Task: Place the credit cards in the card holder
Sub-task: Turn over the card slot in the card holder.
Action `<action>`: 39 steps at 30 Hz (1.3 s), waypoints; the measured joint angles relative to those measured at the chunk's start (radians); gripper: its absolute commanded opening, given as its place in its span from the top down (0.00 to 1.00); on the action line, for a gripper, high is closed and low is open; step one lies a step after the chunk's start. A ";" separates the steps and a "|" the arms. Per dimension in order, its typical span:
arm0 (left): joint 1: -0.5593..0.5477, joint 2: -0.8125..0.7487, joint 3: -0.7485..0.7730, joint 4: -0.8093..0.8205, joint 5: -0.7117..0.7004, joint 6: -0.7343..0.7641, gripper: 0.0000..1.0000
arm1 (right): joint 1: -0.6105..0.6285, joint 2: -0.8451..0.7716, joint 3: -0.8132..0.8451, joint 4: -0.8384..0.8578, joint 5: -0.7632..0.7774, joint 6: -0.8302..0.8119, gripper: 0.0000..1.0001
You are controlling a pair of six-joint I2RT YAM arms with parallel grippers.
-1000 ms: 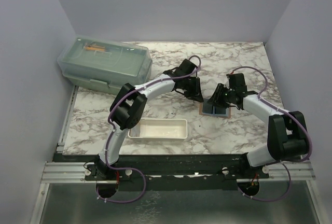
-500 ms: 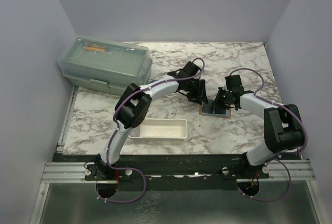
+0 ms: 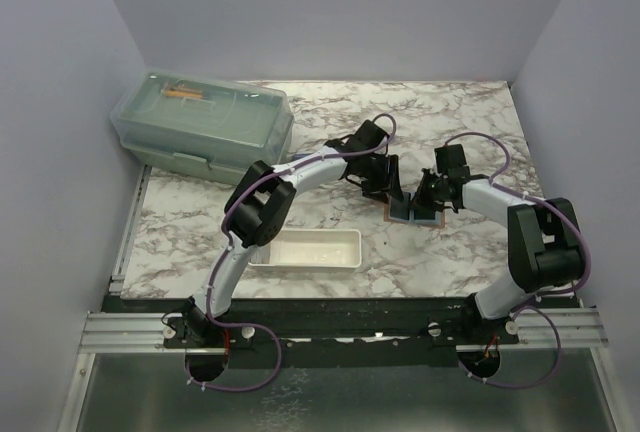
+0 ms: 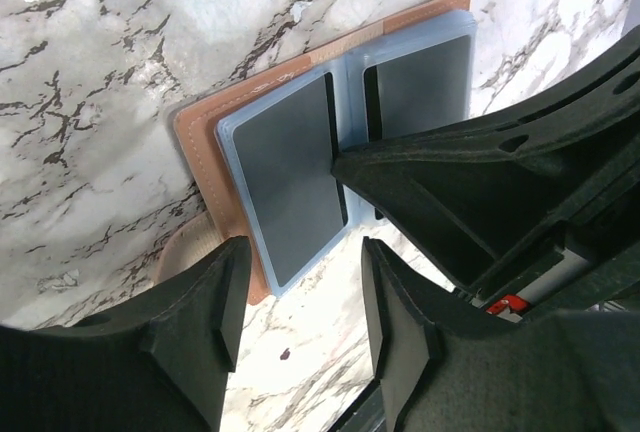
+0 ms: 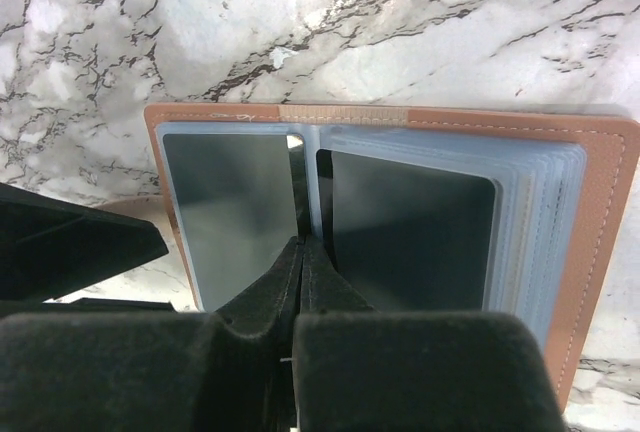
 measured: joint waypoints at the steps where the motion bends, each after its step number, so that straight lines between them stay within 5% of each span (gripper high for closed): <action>1: 0.000 0.004 0.002 0.000 0.000 0.000 0.45 | 0.000 0.002 0.000 0.002 0.001 0.000 1.00; 22: -0.010 0.031 0.033 -0.017 -0.005 0.003 0.56 | -0.003 0.015 0.010 0.008 0.000 0.000 0.99; 39: -0.029 0.031 0.115 -0.005 0.039 -0.055 0.56 | -0.004 -0.018 0.061 -0.090 0.042 0.031 0.68</action>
